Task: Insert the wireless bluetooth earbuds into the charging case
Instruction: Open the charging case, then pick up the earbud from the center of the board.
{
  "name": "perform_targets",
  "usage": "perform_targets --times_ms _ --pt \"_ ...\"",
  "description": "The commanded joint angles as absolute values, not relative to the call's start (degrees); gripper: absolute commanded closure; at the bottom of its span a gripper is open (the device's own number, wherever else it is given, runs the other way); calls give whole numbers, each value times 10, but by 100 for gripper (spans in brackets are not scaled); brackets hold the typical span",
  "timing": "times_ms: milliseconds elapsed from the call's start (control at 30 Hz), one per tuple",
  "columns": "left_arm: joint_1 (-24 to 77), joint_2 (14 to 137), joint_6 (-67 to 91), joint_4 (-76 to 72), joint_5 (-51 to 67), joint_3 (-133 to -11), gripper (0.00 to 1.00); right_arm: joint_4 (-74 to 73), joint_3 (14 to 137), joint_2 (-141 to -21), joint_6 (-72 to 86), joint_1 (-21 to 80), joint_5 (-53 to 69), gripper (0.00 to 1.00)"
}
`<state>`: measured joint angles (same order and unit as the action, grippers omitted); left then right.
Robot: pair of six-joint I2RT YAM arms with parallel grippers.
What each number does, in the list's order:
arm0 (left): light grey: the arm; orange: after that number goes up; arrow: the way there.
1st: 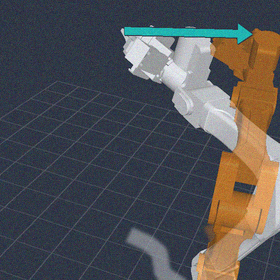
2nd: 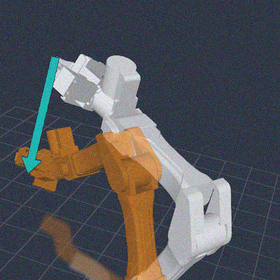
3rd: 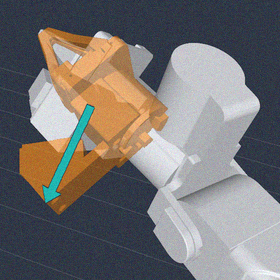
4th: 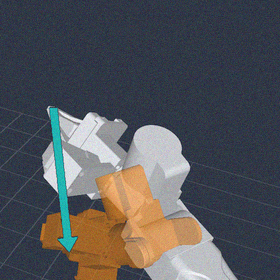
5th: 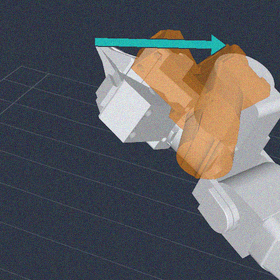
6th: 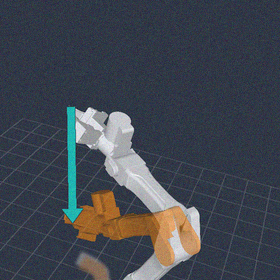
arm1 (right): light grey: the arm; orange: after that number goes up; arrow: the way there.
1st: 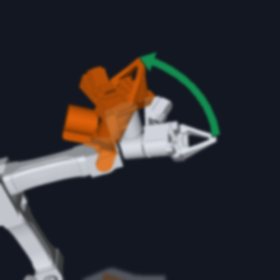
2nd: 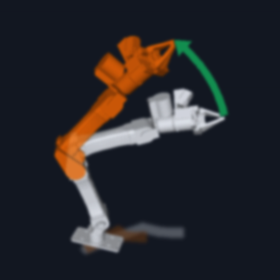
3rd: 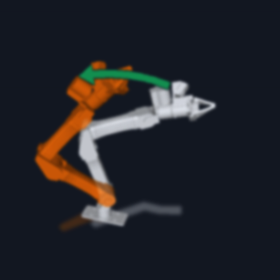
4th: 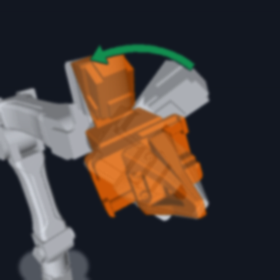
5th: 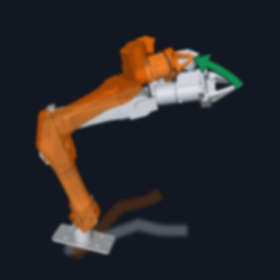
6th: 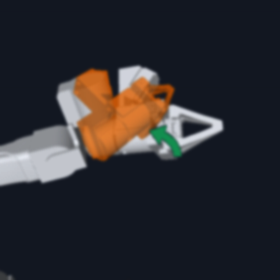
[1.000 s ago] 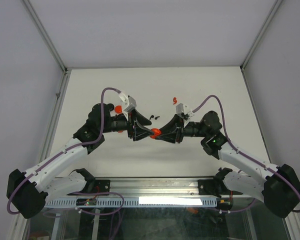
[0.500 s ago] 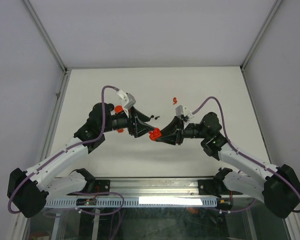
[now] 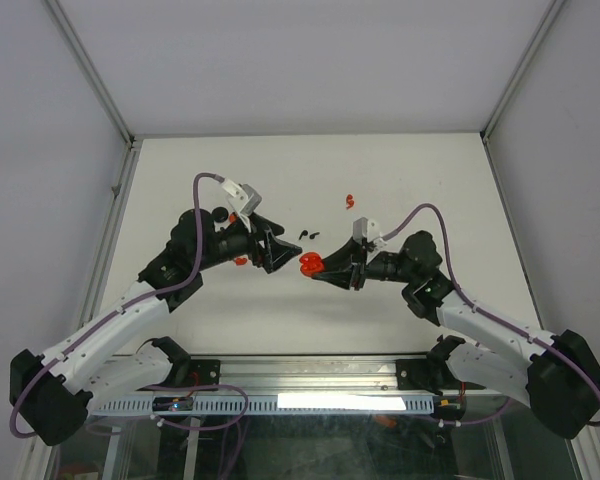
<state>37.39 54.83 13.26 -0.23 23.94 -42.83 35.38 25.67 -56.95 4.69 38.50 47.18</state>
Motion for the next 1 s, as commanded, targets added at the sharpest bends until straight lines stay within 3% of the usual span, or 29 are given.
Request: perform_targets --times_ms 0,433,967 --pt "367 511 140 45 131 -453 22 406 237 -553 -2 388 412 100" --pt "367 489 230 211 -67 -451 14 518 177 -544 -41 388 387 100" --pt "351 629 211 322 -147 -506 21 593 128 -546 -41 389 392 100"
